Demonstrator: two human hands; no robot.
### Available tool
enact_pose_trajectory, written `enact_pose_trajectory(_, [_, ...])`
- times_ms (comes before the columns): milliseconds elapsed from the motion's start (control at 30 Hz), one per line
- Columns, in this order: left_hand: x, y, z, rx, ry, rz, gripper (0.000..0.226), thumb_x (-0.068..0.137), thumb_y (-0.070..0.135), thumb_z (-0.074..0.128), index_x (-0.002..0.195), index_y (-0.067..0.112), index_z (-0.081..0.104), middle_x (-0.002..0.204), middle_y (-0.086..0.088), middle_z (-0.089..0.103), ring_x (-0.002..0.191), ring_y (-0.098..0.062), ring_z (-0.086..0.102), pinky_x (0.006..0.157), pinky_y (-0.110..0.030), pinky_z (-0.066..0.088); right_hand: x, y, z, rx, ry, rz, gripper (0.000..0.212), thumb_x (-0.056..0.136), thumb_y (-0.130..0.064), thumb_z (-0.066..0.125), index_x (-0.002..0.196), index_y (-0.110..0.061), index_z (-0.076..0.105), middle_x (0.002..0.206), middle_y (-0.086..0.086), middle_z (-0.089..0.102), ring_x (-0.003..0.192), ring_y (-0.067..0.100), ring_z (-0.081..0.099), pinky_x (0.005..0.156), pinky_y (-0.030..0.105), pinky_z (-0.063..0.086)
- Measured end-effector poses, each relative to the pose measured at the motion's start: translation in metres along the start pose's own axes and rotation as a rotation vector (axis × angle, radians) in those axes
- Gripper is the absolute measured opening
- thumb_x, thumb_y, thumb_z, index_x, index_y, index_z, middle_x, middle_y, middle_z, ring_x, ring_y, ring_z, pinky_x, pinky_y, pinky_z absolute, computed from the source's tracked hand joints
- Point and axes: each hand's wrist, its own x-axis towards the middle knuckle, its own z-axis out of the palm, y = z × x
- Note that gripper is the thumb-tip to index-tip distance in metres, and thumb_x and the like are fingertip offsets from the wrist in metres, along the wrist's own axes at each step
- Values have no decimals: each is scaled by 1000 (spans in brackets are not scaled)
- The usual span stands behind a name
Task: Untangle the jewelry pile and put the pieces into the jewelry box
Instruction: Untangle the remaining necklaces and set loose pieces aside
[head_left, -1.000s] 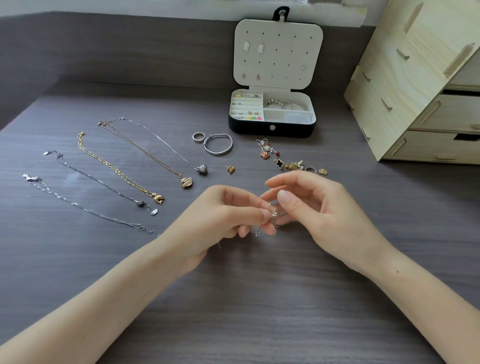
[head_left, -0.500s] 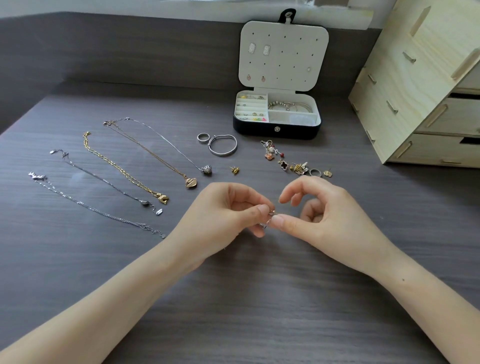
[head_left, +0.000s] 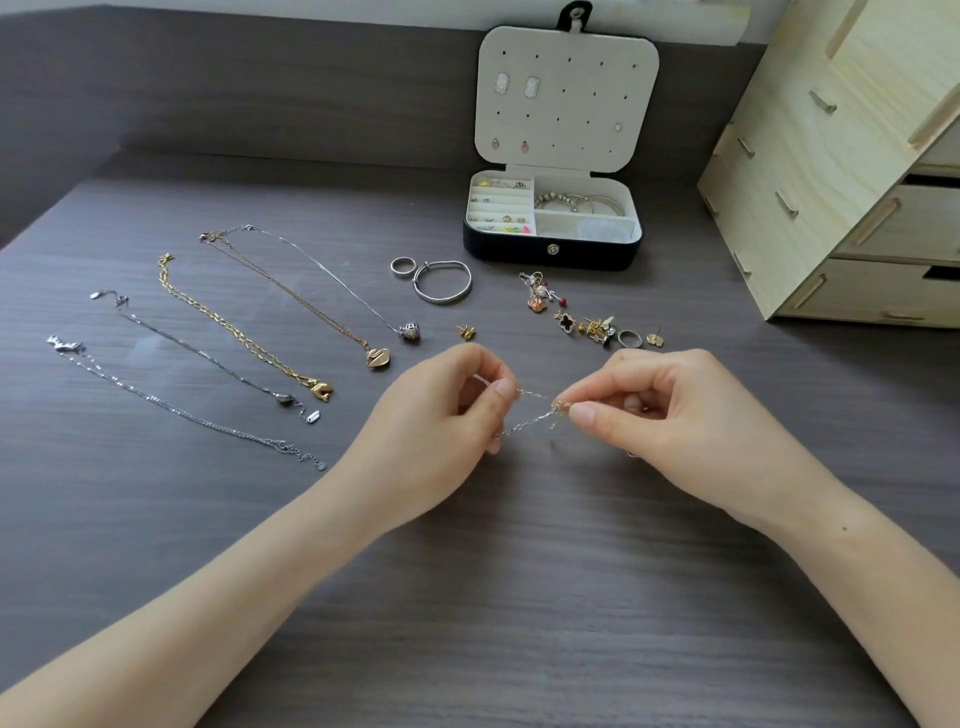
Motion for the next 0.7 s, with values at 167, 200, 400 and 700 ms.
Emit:
enact_pose_trajectory(167, [-2,2,1,23,-31,-70,16,96,23,46,80,23,49,39,15,48,39,-4,41,45,-16,31,-1,-3,-4,-63,21,17,10,79,-14,72,74,-22,74,57,-11,53,53,4,41,53,11,35])
enact_pose_trajectory(200, [-2,3,1,15,-44,-81,16,97,23,46,81,22,49,38,14,47,38,-4,40,44,-17,31,-1,-4,-4,-69,24,23,10,79,-14,72,74,-22,74,58,-7,54,53,4,42,53,11,36])
enact_pose_trajectory(400, [-5,8,0,-64,-160,-126,13,95,23,45,83,18,48,41,4,53,40,-9,39,51,-24,33,-1,-8,-2,75,-15,97,16,83,-12,67,74,-24,73,60,-5,60,53,4,44,51,14,36])
enact_pose_trajectory(700, [-7,11,-1,-220,-297,-122,7,89,17,60,96,18,59,39,12,39,38,-6,32,41,-16,25,-2,-15,-1,260,-79,131,23,92,-4,53,81,-13,70,49,-15,55,44,2,39,47,12,30])
